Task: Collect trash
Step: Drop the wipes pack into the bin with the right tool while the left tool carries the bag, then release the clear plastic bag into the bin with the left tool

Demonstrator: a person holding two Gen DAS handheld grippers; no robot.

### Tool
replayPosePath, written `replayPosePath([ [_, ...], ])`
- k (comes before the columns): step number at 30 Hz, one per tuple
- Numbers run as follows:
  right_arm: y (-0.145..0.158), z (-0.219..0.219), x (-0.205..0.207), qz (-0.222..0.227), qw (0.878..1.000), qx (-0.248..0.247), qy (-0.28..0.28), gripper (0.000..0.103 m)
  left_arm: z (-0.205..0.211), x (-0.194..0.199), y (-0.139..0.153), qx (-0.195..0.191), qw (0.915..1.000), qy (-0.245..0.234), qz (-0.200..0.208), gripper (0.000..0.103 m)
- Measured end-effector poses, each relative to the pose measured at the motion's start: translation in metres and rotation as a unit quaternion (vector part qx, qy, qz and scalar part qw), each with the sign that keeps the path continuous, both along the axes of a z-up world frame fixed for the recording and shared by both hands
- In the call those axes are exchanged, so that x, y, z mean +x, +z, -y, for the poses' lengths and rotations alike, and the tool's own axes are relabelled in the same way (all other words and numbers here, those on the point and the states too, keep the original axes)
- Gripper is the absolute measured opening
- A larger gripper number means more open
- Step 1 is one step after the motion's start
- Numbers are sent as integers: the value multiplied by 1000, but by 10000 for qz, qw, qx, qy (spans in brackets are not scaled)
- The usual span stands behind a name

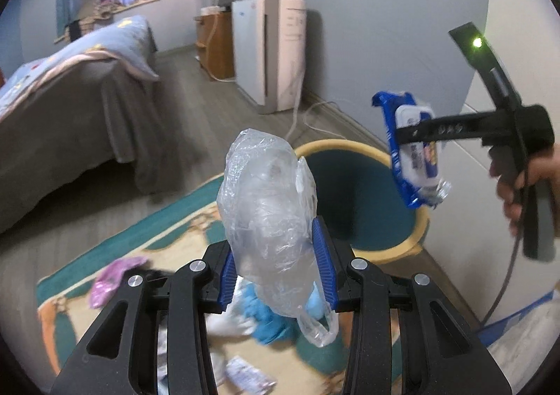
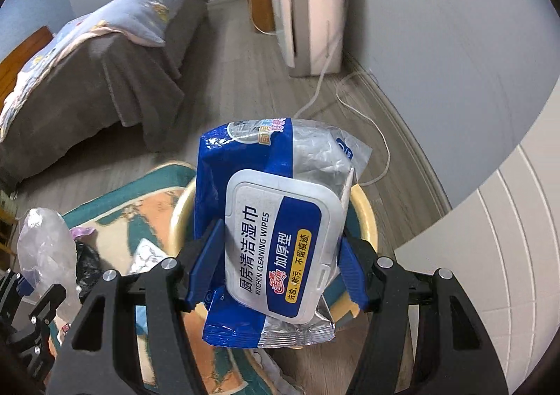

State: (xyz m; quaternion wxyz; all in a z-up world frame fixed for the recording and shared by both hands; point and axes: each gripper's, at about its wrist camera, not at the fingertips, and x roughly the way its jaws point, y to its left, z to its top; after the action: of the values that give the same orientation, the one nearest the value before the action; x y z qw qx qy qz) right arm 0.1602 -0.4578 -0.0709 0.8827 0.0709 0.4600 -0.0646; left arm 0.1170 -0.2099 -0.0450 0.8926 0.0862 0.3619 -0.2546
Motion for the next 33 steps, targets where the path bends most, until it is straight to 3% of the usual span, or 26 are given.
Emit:
replayPosePath([
  [16, -31, 22, 19, -344, 9988, 109, -315, 63, 89, 52, -30, 301, 9980, -480, -289, 45],
  [19, -31, 26, 20, -268, 9984, 249, -421, 63, 97, 59, -35, 379, 9976, -512, -277, 55],
  [20, -31, 28, 21, -243, 9982, 284, -467, 64, 99, 61, -37, 428, 9974, -519, -257, 63],
  [22, -29, 30, 21, -189, 9977, 347, -551, 75, 101, 63, -39, 483, 9973, -522, -201, 68],
  [24, -29, 30, 22, -177, 9976, 333, -578, 77, 100, 65, -42, 503, 9972, -514, -208, 77],
  [29, -25, 26, 23, -170, 9978, 364, -533, 89, 89, 63, -43, 573, 9978, -301, -140, 90],
  [33, -15, 15, 23, -77, 9987, 306, -400, 95, 69, 56, -30, 353, 9993, -44, -67, 94],
])
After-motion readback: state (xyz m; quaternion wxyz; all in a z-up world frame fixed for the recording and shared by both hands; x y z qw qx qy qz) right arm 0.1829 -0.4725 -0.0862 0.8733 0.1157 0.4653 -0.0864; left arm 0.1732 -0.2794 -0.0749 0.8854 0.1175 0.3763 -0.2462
